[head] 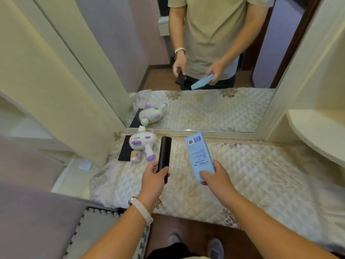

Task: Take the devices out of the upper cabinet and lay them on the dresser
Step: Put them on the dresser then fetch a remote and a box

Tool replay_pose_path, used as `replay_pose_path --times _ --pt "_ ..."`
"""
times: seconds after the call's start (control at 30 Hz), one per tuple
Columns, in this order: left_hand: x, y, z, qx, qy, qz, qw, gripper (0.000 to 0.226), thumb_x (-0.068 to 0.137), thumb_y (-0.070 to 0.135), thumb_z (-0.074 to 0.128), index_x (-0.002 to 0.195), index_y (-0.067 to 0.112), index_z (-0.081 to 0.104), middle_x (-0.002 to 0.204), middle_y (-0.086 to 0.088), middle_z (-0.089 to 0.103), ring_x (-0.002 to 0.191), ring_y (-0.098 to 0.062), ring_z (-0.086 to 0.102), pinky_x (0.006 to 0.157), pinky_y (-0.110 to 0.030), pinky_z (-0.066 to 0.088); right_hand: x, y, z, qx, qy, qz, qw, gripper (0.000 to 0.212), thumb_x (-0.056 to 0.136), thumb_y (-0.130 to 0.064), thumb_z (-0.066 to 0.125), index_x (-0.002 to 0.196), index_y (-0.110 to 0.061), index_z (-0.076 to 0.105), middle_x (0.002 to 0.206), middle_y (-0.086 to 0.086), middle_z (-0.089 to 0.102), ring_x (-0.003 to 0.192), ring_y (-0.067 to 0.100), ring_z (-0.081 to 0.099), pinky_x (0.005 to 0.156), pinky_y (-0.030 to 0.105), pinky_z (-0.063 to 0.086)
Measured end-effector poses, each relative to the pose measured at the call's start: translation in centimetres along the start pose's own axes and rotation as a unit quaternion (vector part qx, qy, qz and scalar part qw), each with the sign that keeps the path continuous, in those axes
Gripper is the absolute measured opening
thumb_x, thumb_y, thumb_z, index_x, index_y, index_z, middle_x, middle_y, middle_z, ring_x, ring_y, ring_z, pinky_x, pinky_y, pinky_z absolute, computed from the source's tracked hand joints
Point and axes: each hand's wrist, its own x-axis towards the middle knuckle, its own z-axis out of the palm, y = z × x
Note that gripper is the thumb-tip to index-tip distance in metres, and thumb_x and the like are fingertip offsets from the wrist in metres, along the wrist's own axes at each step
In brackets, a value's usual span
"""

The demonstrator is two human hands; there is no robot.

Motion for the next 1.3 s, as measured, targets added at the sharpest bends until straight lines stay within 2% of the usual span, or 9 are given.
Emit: replay_pose_path --times 0.2,0.43,0.6,0.8,0.97,1.07,1.17,1.23,1.3 --pt "3.7 -1.6 1.6 -0.007 0.003 -0.055 0.998 0.019 0.091 0.009 0.060 0.111 0.010 0.057 0.095 -0.012 0.065 0.077 -0.020 0.066 0.061 -0.029 0.052 3.5 1.7 0.8 0.001 -0.016 0.062 0.998 0.027 0.089 -0.006 0.058 0.110 -0.023 0.052 0.106 -0.005 0.062 0.090 0.014 0.065 0.074 0.031 0.060" --pt "10.0 -3.5 3.1 0.018 -0.006 -0.129 0.991 0.017 0.092 0.007 0.052 0.108 0.008 0.056 0.096 -0.016 0.065 0.076 -0.022 0.067 0.063 -0.033 0.052 8.0 3.0 2.0 -0.001 -0.005 0.129 0.992 0.030 0.091 -0.007 0.058 0.118 -0.017 0.051 0.110 0.001 0.063 0.091 0.017 0.065 0.062 0.024 0.054" --pt "14.6 -4.2 4.3 0.038 -0.022 -0.155 0.987 0.018 0.091 0.003 0.047 0.105 0.009 0.057 0.085 -0.012 0.064 0.070 -0.022 0.061 0.063 -0.035 0.049 11.8 3.5 3.8 -0.012 0.015 0.169 0.985 0.030 0.089 -0.004 0.059 0.116 -0.015 0.050 0.110 0.004 0.064 0.092 0.019 0.067 0.070 0.031 0.059" --pt "17.7 -5.1 4.9 0.092 -0.043 -0.144 0.984 0.023 0.086 0.004 0.048 0.104 0.015 0.058 0.089 -0.009 0.066 0.074 -0.022 0.059 0.066 -0.032 0.047 15.1 3.7 5.8 -0.067 0.001 0.164 0.984 0.038 0.088 -0.012 0.064 0.122 -0.018 0.048 0.114 0.002 0.064 0.092 0.018 0.068 0.059 0.023 0.054" --pt "18.7 -5.7 4.6 0.158 -0.065 -0.106 0.980 0.024 0.087 0.005 0.050 0.106 0.018 0.055 0.089 0.000 0.063 0.078 -0.017 0.060 0.067 -0.030 0.046 16.4 4.2 6.9 -0.148 0.011 0.156 0.977 0.029 0.096 -0.029 0.057 0.122 -0.022 0.048 0.117 -0.002 0.062 0.100 0.014 0.062 0.082 0.031 0.055" --pt "18.6 -5.6 4.4 0.184 -0.082 -0.072 0.977 0.026 0.085 0.004 0.053 0.106 0.019 0.055 0.088 -0.001 0.061 0.078 -0.017 0.059 0.063 -0.026 0.044 16.9 3.9 7.4 -0.224 0.011 0.153 0.962 0.033 0.098 -0.035 0.052 0.123 -0.015 0.050 0.112 -0.002 0.061 0.091 0.013 0.059 0.064 0.018 0.045" --pt "18.6 -6.1 4.2 0.216 -0.091 -0.049 0.971 0.022 0.075 0.010 0.056 0.097 0.014 0.056 0.086 -0.006 0.057 0.076 -0.025 0.057 0.059 -0.025 0.044 17.2 3.6 7.5 -0.339 0.013 0.132 0.931 0.033 0.096 -0.046 0.048 0.113 -0.018 0.049 0.099 -0.005 0.061 0.079 0.013 0.060 0.056 0.023 0.043" --pt "18.5 -6.4 3.9 0.244 -0.092 -0.034 0.965 0.034 0.071 0.018 0.055 0.103 0.010 0.056 0.095 -0.012 0.056 0.088 -0.032 0.058 0.070 -0.035 0.051 17.1 3.5 7.2 -0.395 0.026 0.112 0.912 0.035 0.094 -0.052 0.047 0.110 -0.020 0.047 0.095 -0.006 0.059 0.077 0.014 0.060 0.058 0.029 0.045" --pt "17.8 -6.3 3.7 0.279 -0.098 -0.009 0.955 0.046 0.077 0.018 0.058 0.122 0.011 0.053 0.116 -0.009 0.053 0.109 -0.027 0.053 0.093 -0.038 0.047 16.7 3.4 6.7 -0.425 0.038 0.091 0.900 0.040 0.093 -0.055 0.045 0.113 -0.020 0.045 0.100 -0.003 0.057 0.083 0.017 0.061 0.065 0.034 0.049"
